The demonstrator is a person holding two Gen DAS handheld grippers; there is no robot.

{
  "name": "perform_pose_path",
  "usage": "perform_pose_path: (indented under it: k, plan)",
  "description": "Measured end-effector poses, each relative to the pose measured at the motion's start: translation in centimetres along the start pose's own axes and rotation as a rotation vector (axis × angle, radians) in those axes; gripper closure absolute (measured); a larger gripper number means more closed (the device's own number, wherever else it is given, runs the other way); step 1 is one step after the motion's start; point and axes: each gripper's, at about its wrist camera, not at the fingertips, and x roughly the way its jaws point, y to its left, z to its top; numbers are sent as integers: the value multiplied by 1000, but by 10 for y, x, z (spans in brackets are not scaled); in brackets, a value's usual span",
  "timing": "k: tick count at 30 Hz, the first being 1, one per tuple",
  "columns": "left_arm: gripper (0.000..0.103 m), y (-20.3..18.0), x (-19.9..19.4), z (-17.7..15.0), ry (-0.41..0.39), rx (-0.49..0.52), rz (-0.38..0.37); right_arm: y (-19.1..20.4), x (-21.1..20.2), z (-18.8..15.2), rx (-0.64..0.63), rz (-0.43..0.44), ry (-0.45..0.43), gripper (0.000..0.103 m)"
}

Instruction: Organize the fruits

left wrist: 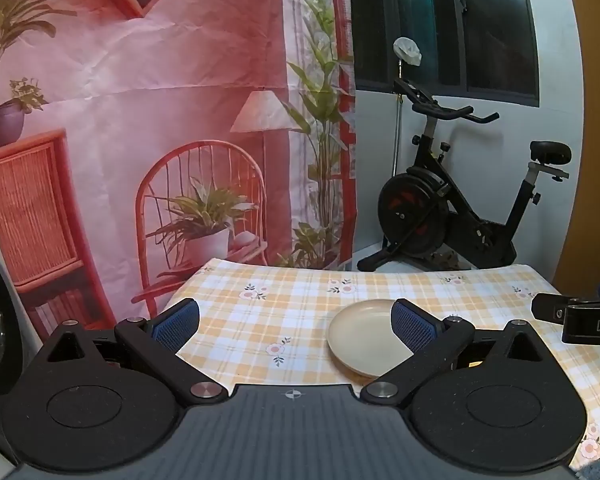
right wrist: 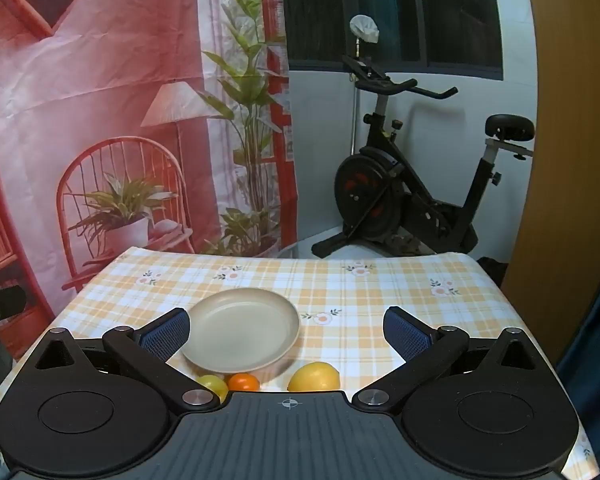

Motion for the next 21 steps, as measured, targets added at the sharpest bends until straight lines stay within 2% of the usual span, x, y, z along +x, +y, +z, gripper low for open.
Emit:
perform_pose_path:
  k: [21]
  plan:
    - [0, 6, -2, 9, -6, 2, 1, 0, -1, -1, 3, 1, 1, 0]
